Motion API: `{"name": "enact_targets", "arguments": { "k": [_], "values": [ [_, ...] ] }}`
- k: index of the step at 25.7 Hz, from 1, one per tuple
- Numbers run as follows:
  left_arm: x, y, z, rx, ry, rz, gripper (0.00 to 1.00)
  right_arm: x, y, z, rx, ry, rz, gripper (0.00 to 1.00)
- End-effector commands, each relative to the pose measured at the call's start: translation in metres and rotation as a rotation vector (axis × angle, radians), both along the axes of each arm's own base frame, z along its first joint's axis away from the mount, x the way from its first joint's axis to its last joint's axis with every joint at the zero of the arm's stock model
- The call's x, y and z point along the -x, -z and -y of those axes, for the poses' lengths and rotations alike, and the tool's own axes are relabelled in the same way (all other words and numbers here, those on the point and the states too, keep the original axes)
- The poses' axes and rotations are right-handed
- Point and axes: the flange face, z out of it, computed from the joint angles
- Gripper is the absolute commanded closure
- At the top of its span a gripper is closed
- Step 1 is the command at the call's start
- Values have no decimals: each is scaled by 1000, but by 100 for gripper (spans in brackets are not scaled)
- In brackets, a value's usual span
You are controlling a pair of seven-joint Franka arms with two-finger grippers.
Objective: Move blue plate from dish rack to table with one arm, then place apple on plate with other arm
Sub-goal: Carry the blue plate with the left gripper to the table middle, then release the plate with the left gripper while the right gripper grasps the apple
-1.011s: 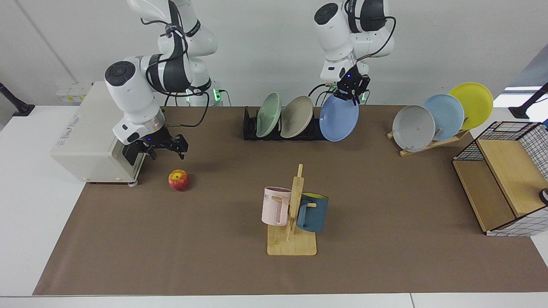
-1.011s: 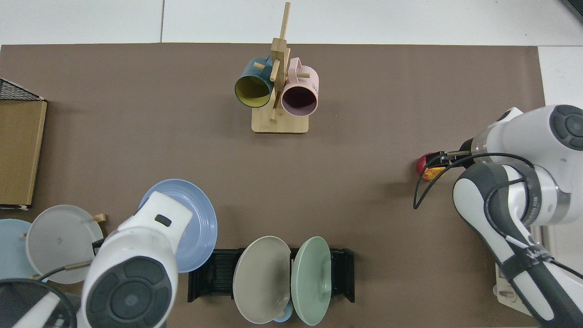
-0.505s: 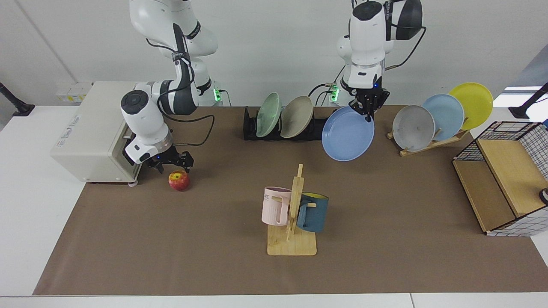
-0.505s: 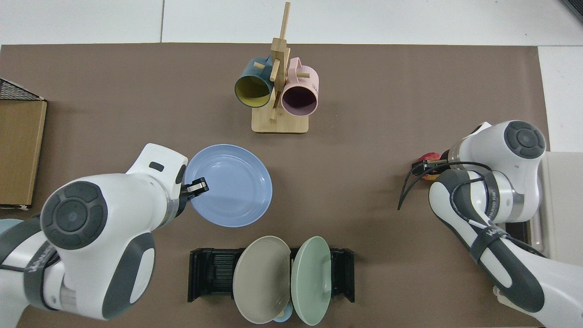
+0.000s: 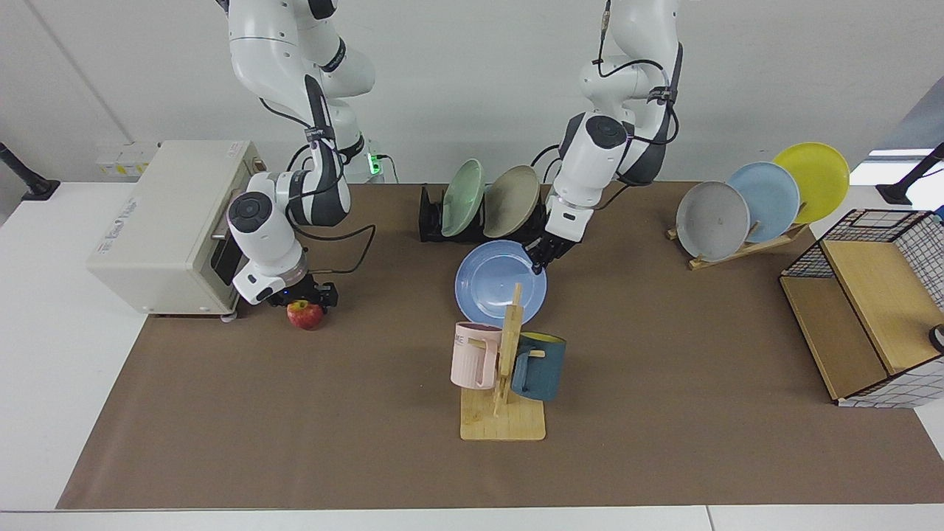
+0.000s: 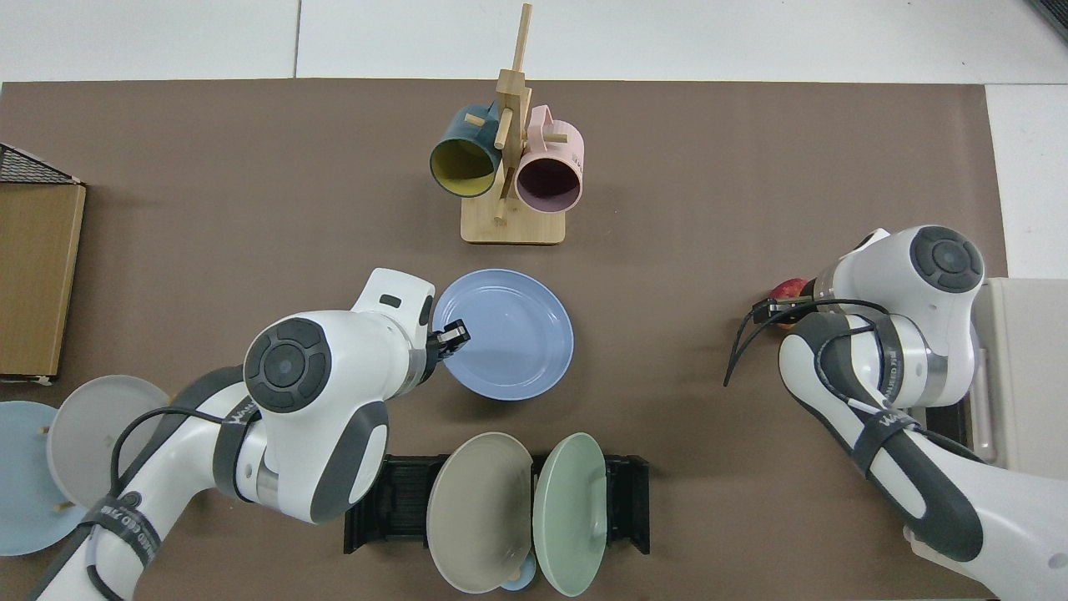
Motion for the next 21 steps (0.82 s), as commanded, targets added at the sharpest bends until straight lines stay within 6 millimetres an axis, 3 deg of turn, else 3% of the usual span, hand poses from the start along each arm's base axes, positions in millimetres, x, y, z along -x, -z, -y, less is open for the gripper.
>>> {"name": "enact_targets", "arguments": {
  "k": [1,6,14,15,16,18,19,21],
  "values": [
    [6,8,9,15,-21,12,100,-7,-14,-3,-6,6,35,94],
    [5,20,6,-8,25,4,100,-12,-47,-3,-9,4,44,94],
    [0,26,5,-11,37,25,100,-11,-121,-4,-22,-14,55,94],
    [-1,28,4,-16,44,28,95,-11,-132,-4,-24,-18,57,94],
    [-3,28,2,-27,57,34,78,-10,-141,-4,-25,-18,54,94],
    [-4,28,0,-46,83,49,23,-8,-159,-4,-26,-21,49,94],
    [-5,28,-1,-50,90,52,2,-7,-167,-4,-27,-25,49,94],
    [-8,26,-3,-65,100,54,0,-4,-182,-4,-28,-31,61,100]
  ]
}}
